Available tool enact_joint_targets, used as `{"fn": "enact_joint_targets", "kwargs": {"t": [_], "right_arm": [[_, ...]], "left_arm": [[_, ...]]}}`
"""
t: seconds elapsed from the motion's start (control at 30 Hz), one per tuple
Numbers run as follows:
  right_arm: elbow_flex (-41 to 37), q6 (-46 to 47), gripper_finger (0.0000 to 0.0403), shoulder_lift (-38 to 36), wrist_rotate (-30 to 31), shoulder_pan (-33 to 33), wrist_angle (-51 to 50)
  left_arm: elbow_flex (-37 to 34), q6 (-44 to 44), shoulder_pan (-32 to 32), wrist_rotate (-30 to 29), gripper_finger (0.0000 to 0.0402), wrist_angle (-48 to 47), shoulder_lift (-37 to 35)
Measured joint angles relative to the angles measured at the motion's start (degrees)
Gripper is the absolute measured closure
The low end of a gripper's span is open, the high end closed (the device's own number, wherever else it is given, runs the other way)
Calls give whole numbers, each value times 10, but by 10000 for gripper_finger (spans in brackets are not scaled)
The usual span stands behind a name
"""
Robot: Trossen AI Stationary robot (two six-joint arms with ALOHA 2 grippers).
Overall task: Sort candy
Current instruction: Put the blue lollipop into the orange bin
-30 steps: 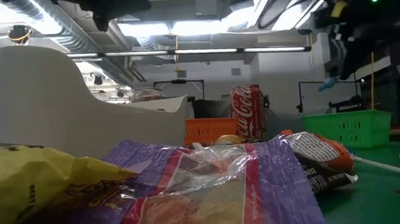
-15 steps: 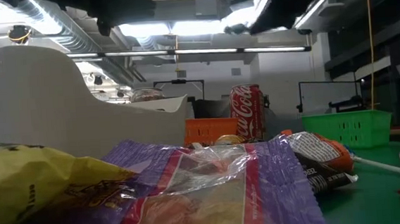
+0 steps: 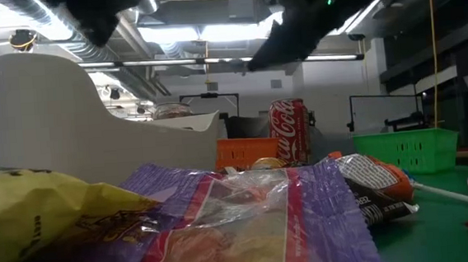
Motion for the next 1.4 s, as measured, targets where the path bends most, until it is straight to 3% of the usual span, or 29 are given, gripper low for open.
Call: {"fn": "enact_joint_targets", "kwargs": {"t": [0.4, 0.67, 0.83, 1.03, 1.4], "right_arm": [[0, 0, 391, 62, 18, 0, 2], [0, 0, 391, 62, 18, 0, 8], [0, 0, 388, 62, 18, 0, 11], [0, 0, 355, 62, 18, -3, 23], [0, 0, 287, 62, 33, -9, 22]], "left_arm": [[0, -378, -86, 201, 293, -179, 0], [0, -549, -120, 244, 293, -282, 0], [0, -529, -133, 204, 293, -362, 0], [0, -454, -146, 124, 293, -383, 0], [0, -402, -159, 117, 293, -383, 7]]}}
